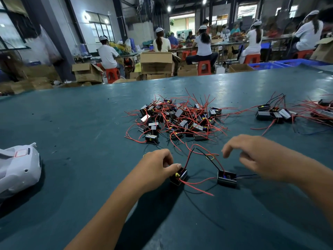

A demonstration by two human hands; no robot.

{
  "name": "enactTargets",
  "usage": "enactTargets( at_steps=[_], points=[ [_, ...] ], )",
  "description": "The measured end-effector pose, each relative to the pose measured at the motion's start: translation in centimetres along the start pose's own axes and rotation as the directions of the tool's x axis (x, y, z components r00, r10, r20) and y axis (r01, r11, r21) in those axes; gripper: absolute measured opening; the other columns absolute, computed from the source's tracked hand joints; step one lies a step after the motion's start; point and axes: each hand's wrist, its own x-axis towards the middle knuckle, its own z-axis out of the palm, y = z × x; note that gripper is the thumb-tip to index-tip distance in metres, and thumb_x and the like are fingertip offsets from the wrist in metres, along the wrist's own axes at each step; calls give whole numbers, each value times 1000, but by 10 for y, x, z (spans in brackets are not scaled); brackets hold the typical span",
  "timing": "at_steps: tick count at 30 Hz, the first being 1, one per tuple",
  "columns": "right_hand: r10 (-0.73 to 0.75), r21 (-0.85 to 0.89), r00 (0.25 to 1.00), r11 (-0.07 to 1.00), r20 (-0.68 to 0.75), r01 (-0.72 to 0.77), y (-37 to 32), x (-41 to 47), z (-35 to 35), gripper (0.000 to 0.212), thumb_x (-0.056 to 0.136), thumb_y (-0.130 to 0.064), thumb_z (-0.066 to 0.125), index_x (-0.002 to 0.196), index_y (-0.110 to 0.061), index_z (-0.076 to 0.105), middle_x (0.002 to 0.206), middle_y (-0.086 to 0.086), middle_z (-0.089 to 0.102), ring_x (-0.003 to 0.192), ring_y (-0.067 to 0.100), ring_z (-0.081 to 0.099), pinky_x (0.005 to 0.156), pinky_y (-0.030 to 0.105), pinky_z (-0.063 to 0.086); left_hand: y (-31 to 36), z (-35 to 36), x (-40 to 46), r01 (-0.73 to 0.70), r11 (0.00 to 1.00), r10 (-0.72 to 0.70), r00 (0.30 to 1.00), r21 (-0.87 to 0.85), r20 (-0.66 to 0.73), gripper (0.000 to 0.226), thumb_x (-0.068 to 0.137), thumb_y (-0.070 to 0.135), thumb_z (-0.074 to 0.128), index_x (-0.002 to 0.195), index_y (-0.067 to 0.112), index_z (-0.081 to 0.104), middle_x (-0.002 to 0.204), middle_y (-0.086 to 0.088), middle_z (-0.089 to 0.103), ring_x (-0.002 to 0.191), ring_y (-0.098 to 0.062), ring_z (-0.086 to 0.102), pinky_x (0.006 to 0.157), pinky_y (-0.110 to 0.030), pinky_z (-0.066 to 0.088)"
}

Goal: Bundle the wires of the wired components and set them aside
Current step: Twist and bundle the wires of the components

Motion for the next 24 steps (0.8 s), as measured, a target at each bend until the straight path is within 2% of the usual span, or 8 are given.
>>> enactTargets(
  at_steps=[2,3,5,8,13,18,21,24],
  points=[
    [-34,2,991,999,126,34,3,-4,4,23,89,-34,61,110,-42,56,111,-30,52,108,-13,45,97,9,31,-3,1,0,29,1000,-29,999,-1,22,29,90,52,65,83,24,62,75,7,64,63,1,52,54,-15,39],
    [-27,-13,986,999,162,29,3,-3,8,26,87,-46,63,111,-42,55,111,-31,51,107,-13,45,95,7,31,-3,1,0,36,999,-36,999,2,38,30,90,54,65,84,24,63,76,7,65,64,0,53,55,-16,39],
    [8,-70,983,998,182,5,2,1,19,33,84,-57,64,109,-38,54,107,-26,52,103,-5,48,93,14,37,-3,3,-1,37,999,-39,996,23,80,33,87,59,66,82,26,62,77,7,64,67,-2,54,58,-22,41],
    [23,-110,989,994,149,-6,-4,9,29,29,84,-56,64,97,-32,55,97,-18,55,94,5,51,88,26,44,-1,7,-3,19,998,-26,993,55,119,36,84,62,66,79,27,60,74,8,62,66,-4,55,58,-24,41],
    [95,39,995,995,10,-96,-5,7,32,26,82,-53,66,89,-32,52,85,-14,64,81,9,60,78,35,51,2,11,-3,23,1000,-23,986,5,164,29,90,53,65,83,25,64,78,10,66,72,-5,59,63,-26,46],
    [167,268,977,955,-133,-127,-10,11,36,21,79,-40,76,87,-30,60,75,-13,68,71,1,61,69,26,52,2,10,-2,79,990,-59,985,-117,162,23,93,41,67,84,20,67,82,0,71,69,-8,58,72,-37,51],
    [173,289,971,950,-162,-121,-12,12,37,20,77,-37,78,87,-30,62,78,-13,65,73,0,60,69,21,50,1,11,-1,84,991,-70,989,-101,133,21,94,40,65,81,23,66,79,4,69,69,-8,58,68,-32,49],
    [194,334,965,934,-176,-127,-13,12,38,21,75,-41,79,83,-32,62,77,-12,65,71,1,59,64,17,47,2,12,0,104,984,-90,991,-142,99,20,96,34,62,80,23,65,72,9,65,61,-3,54,60,-24,43]
  ],
)
